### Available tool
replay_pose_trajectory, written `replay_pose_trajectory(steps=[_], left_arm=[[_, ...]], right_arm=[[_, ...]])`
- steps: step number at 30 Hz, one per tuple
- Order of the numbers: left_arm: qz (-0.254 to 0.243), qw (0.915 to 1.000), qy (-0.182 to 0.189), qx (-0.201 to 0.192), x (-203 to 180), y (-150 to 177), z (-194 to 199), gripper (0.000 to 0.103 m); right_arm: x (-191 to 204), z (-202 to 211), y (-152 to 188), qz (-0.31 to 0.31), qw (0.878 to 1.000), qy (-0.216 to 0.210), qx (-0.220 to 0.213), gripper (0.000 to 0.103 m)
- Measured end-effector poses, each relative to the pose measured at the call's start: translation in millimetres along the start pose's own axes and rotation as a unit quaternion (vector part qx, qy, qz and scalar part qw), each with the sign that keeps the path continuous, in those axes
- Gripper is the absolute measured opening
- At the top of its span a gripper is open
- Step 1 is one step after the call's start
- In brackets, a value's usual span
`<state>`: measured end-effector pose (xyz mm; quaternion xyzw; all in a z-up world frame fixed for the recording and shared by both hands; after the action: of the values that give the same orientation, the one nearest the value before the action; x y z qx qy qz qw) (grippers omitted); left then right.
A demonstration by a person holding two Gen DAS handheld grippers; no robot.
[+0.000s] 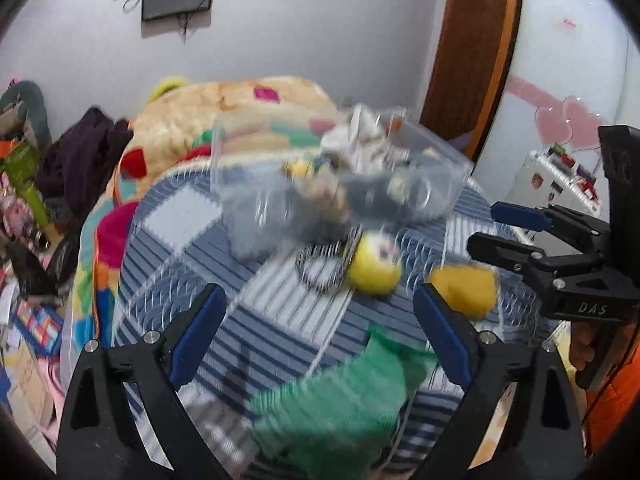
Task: Organize soft objects
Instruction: 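Grasp the yellow sponge with the right tool while the left tool grasps the green knitted cloth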
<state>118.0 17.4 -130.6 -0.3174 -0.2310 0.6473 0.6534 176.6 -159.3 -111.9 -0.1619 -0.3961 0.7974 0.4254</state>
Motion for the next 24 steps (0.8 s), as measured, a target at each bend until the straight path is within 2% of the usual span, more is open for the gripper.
replay_pose_trajectory(steps=[6,10,13,14,15,17,20,24], left_arm=[[0.017,0.9994,-0.009,0.029,2,32,-4,0.095],[0.023,0.999,-0.001,0.037,0,47,-9,0.095],[0.038,0.9982,0.011,0.044,3,52,-14,0.078],[0.04,0.9983,0.01,0.041,4,52,-14,0.075],[0.039,0.9986,0.008,0.035,4,52,-12,0.071],[0.034,0.9988,0.007,0.033,2,52,-11,0.055],[0.036,0.9988,0.008,0.031,3,50,-8,0.043],[0.043,0.999,0.003,0.014,6,44,3,0.039]], right_arm=[[1,-13,32,-0.024,0.999,-0.015,0.043,0.069],[0,-22,44,-0.038,0.997,-0.02,0.063,0.069],[0,-25,49,-0.04,0.997,-0.018,0.069,0.069],[-1,-26,50,-0.042,0.997,-0.019,0.069,0.066],[-1,-26,50,-0.042,0.997,-0.021,0.068,0.059],[-1,-26,50,-0.042,0.996,-0.024,0.069,0.051],[0,-23,50,-0.042,0.997,-0.024,0.064,0.047],[0,-17,49,-0.037,0.998,-0.018,0.052,0.045]])
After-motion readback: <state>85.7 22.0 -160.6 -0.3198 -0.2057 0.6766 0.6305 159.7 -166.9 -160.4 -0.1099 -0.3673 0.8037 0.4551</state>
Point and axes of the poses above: each gripper's, at about its wrist camera, not at the fingertips, and z roughly against the way its jaws point, x to its left, y to its underside, the point moved 3 cm from there along -z, roughly the way its jaws point, and after that the axes turned 1 degree about y, right-handed, at the moved point
